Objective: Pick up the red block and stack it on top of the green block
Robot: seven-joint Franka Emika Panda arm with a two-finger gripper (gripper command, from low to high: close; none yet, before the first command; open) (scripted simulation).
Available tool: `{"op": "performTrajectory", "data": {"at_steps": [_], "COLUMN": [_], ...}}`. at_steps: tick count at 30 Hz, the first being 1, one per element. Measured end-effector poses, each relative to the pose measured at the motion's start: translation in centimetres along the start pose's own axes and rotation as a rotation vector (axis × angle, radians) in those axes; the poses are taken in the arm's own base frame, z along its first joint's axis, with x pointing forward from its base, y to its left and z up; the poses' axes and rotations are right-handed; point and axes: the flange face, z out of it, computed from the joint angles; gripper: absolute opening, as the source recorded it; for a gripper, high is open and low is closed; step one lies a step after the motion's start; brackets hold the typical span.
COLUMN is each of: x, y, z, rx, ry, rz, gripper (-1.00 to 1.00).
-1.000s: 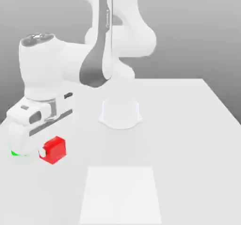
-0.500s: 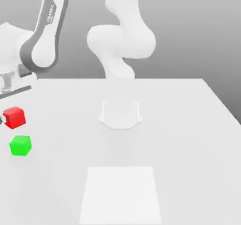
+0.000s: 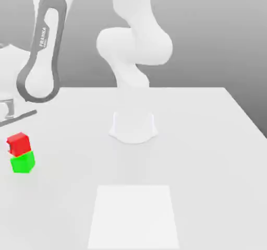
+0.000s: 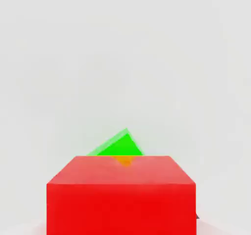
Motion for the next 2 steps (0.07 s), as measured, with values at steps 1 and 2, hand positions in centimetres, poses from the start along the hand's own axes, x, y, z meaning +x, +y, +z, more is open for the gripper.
{"op": "performTrajectory", "data": {"at_steps": [1,2], "x": [0.00,0.00], "y": [0.00,0.00], "z": [0.00,0.00], "rx": [0.000,0.000], "ry": [0.000,0.000], "rz": [0.000,0.000], "gripper": [1.00,1.00]}}
